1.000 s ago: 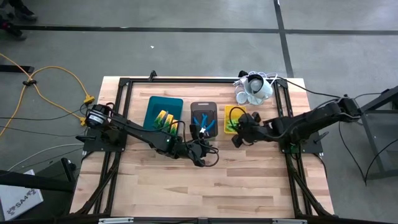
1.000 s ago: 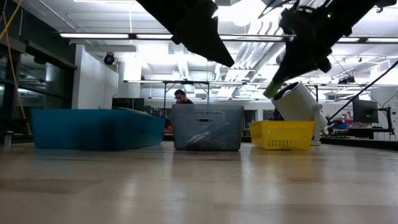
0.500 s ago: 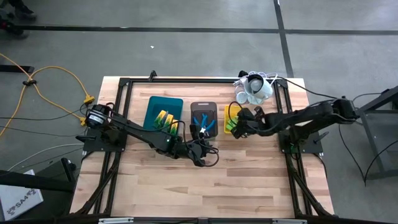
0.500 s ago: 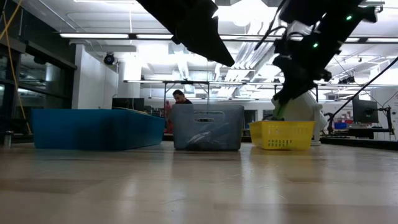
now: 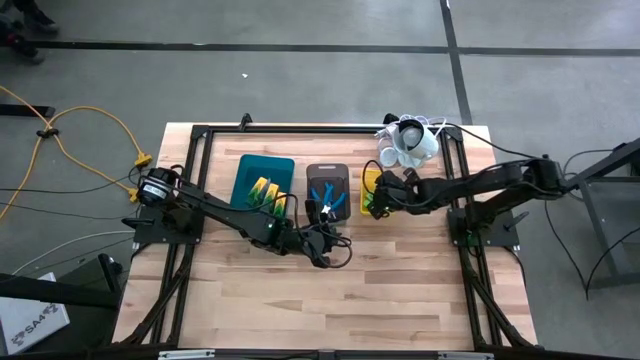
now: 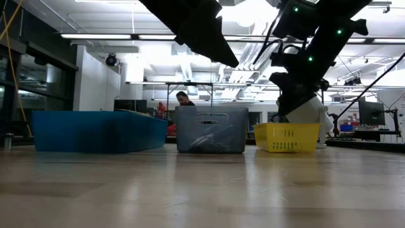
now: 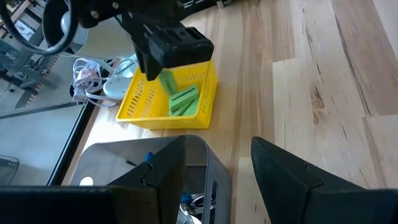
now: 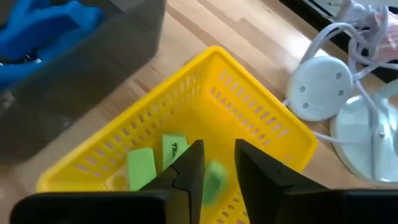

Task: Pick & Place School Supplies
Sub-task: Return to Home Position

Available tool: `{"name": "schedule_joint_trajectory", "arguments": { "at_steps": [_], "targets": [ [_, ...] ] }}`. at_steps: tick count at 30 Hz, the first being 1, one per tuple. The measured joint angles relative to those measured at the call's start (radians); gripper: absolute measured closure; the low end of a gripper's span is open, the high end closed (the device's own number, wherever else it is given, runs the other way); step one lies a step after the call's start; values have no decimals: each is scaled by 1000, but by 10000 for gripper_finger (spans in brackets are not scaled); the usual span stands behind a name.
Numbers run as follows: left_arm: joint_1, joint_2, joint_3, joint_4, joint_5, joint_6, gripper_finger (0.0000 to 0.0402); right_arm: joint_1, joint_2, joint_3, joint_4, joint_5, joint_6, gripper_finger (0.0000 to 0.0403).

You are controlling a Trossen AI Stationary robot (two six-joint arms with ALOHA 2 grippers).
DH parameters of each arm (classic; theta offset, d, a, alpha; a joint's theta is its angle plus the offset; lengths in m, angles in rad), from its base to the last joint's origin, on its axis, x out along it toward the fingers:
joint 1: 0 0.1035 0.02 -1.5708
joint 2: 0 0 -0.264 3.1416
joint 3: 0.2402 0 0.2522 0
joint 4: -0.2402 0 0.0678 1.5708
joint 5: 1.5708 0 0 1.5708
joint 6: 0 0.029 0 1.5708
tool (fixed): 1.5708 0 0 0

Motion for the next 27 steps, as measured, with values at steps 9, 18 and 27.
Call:
{"name": "schedule_joint_trajectory", "arguments": {
  "at_steps": [9, 18, 27],
  "targets": [
    [0, 0, 0, 0, 0, 0, 229, 0, 0, 0, 24, -9, -9, 303],
    [-5, 0, 0, 0, 0, 2, 229, 1, -1, 0, 129, -47, -84, 304],
    [-74, 0, 0, 2, -56, 67, 229, 6, -95, 0, 185, -238, -113, 316]
  ]
}}
